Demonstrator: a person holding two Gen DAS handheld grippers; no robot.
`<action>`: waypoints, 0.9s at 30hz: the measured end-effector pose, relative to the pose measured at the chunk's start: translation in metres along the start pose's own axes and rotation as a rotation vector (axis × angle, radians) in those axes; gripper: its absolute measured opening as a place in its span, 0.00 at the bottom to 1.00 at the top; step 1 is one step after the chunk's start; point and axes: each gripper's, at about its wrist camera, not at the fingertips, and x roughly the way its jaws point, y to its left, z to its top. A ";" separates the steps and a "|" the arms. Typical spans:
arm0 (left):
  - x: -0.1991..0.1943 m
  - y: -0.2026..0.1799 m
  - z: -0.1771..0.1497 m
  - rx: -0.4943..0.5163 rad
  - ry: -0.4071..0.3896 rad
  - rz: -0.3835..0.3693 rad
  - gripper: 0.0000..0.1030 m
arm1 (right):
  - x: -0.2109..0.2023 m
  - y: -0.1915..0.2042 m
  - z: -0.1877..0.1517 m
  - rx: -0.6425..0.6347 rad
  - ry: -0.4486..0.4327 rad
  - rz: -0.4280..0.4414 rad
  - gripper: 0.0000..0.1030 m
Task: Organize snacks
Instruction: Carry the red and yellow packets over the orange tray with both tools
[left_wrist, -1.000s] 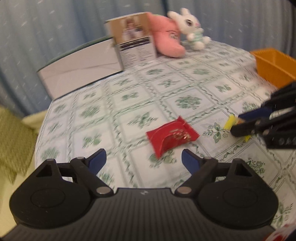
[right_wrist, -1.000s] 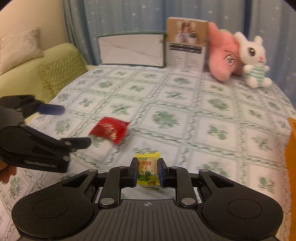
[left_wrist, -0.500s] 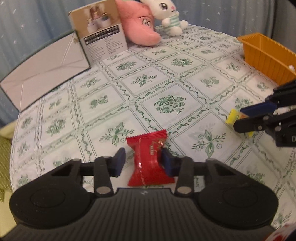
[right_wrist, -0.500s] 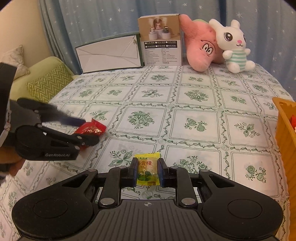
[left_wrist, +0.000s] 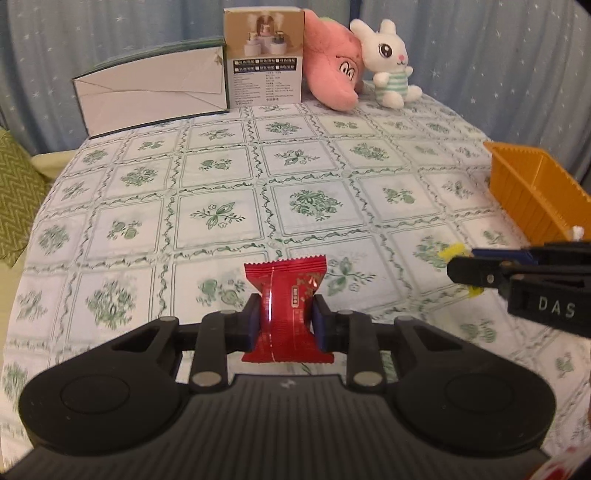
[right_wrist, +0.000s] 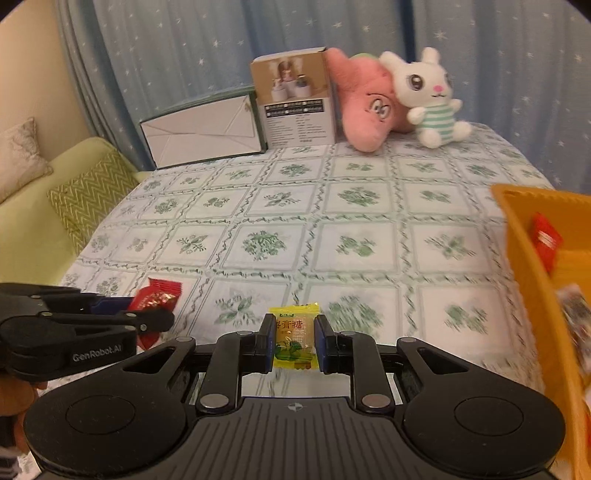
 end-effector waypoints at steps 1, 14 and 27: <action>-0.009 -0.004 -0.002 -0.017 -0.010 0.007 0.25 | -0.008 -0.001 -0.003 0.016 0.000 -0.003 0.21; -0.128 -0.044 -0.026 -0.130 -0.117 0.018 0.25 | -0.116 0.016 -0.032 0.069 -0.045 -0.016 0.21; -0.183 -0.079 -0.044 -0.088 -0.154 -0.020 0.25 | -0.176 0.022 -0.049 0.053 -0.074 -0.044 0.21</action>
